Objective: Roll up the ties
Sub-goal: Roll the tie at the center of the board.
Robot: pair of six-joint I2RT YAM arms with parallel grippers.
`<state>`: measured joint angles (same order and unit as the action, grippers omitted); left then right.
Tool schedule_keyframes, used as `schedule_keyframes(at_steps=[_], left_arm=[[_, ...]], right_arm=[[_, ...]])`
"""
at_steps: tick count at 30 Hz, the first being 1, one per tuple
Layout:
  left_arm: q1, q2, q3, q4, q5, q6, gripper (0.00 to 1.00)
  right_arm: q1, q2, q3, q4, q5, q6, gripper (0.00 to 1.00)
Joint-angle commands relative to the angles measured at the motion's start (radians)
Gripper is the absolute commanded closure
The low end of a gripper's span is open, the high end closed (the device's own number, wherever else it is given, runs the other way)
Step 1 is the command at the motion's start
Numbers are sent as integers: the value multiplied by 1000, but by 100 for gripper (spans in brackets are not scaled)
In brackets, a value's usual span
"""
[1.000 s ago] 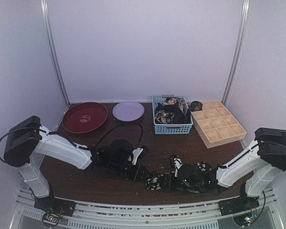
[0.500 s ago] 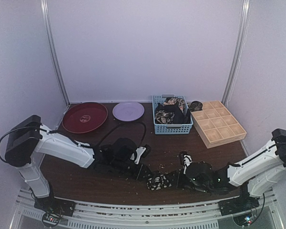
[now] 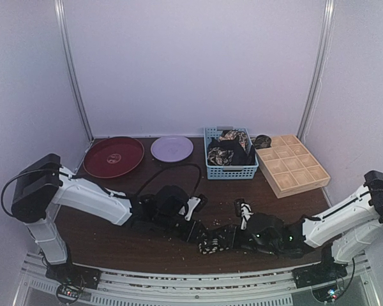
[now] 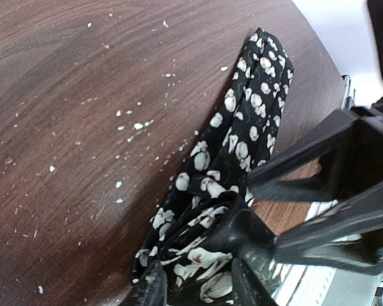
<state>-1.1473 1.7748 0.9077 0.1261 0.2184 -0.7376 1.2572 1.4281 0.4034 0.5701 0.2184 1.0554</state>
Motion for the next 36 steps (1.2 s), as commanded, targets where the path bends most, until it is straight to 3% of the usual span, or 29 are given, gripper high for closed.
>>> schedule_keyframes(at_steps=[1,5,11,20,24,36], left_arm=[[-6,-31,-26,99,-12,35,57],[-6,-106,-74,123,-31,183,37],[-7,-166,-144,135,-71,451,21],[-21,-64,-122,189,16,591,20],[-21,-41,-92,133,10,636,3],[-22,48,-13,83,34,714,5]], right_arm=[[4,49,7,-30,-18,10,61],[4,82,-21,5,-18,12,65],[3,114,-47,93,-31,-3,67],[-5,129,-30,103,-35,-13,67],[-16,132,-29,103,-42,-13,67],[-21,148,-16,109,-63,-19,67]])
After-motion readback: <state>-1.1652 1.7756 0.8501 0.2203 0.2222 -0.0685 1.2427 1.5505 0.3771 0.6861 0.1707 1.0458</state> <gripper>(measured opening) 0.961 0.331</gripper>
